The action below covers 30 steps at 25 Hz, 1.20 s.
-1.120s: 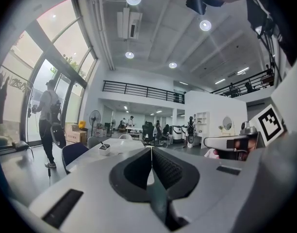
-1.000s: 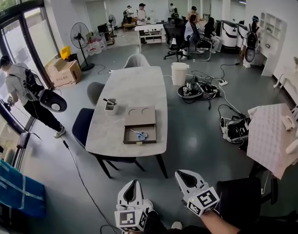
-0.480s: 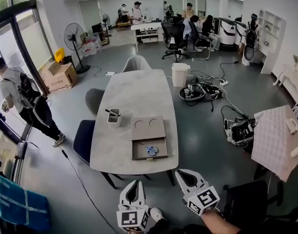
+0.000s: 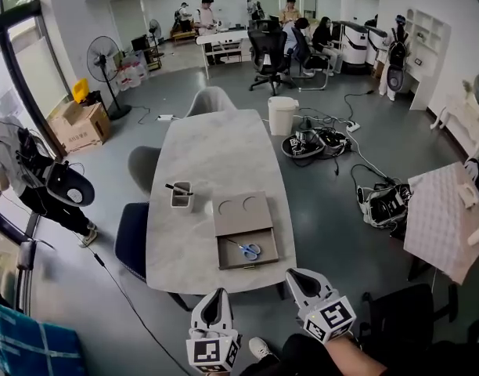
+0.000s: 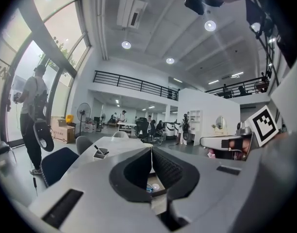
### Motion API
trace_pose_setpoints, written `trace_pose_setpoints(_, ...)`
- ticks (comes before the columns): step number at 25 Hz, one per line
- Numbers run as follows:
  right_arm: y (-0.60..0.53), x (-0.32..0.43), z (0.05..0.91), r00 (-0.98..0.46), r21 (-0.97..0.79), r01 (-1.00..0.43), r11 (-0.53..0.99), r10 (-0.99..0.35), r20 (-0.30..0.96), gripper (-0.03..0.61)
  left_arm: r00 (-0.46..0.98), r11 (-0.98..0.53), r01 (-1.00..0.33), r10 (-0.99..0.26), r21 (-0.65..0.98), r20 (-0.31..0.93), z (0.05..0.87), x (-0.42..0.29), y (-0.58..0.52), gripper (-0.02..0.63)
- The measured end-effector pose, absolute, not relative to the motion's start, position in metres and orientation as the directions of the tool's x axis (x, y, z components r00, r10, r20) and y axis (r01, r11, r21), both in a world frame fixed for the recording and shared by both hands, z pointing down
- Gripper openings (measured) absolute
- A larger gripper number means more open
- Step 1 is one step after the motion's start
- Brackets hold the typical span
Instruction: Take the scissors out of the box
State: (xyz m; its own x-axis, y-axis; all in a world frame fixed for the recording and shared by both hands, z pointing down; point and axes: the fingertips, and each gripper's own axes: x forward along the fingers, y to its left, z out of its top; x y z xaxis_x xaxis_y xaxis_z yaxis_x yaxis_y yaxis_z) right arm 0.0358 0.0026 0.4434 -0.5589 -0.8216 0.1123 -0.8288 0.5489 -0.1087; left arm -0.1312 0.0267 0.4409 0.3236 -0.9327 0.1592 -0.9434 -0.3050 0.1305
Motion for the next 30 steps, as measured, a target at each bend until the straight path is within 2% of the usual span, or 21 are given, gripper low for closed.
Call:
trace_pose_setpoints(12, -0.079, 0.036, 0.449, -0.561, -0.101, -0.827, 0.553, -0.82, 0.109, -0.003, 0.334, -0.313, -0.94, -0.926, 0.138, 0.174, 0.453, -0.127, -0.054, 0.017)
trace_pose_setpoints(23, -0.172, 0.04, 0.442, -0.609, -0.095, -0.793, 0.602, -0.788, 0.09, -0.003, 0.28, -0.266, -0.958, -0.948, 0.109, 0.149, 0.438, -0.123, -0.148, 0.017)
trace_pose_setpoints(30, -0.195, 0.042, 0.439, -0.638, -0.098, -0.77, 0.631, -0.764, 0.093, -0.003, 0.27, -0.254, -0.961, -0.949, 0.112, 0.165, 0.439, -0.117, -0.168, 0.017)
